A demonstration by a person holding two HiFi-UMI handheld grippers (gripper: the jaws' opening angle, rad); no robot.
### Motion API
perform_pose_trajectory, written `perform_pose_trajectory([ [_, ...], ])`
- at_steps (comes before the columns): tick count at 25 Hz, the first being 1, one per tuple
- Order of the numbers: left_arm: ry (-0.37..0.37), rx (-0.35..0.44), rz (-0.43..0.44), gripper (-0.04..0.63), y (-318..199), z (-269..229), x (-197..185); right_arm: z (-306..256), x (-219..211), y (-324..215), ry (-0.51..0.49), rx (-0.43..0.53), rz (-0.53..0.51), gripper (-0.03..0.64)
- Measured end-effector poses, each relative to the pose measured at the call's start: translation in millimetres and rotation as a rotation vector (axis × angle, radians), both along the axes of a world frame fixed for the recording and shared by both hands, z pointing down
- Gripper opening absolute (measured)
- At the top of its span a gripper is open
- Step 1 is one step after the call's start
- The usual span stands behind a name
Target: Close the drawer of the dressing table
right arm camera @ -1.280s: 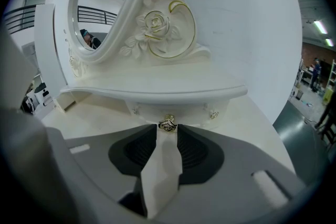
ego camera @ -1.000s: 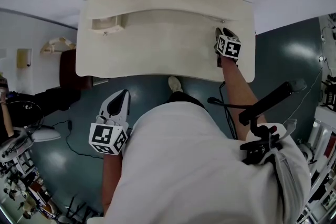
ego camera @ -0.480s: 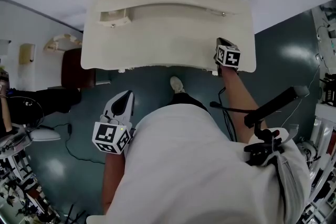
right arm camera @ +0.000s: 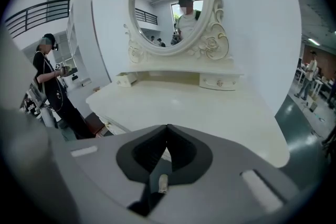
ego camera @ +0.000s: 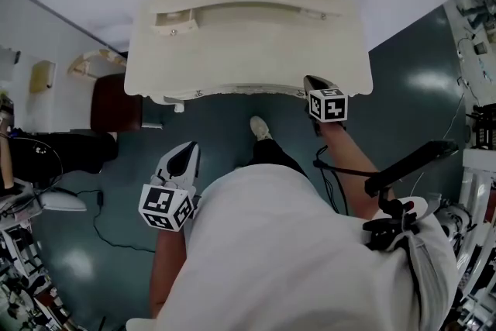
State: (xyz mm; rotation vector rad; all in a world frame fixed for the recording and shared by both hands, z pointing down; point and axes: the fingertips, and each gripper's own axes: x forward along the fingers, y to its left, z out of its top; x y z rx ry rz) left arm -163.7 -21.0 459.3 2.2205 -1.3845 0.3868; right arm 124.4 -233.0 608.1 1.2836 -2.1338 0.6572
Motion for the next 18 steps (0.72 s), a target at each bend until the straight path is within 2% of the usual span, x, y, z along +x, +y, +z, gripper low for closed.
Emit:
perform_pose_trajectory([
  [6,0.009,-0.025,0.009,0.002,23.5,12.5,-1.3,-15.8,-30.1,48.2,-0.018,0.007,-0.1,0.002],
  [10,0.016,-0.016,0.02,0.002,52.9,16.3,-2.3,-31.1,-48.7,96.7,-0.033,0.027,-0.154,0.002],
  [18,0.03,-0.004,0.029,0.002,81.0,24.5,-2.0,-53.9,-84.9,151.7,-0.018,0.074,-0.296,0.001],
])
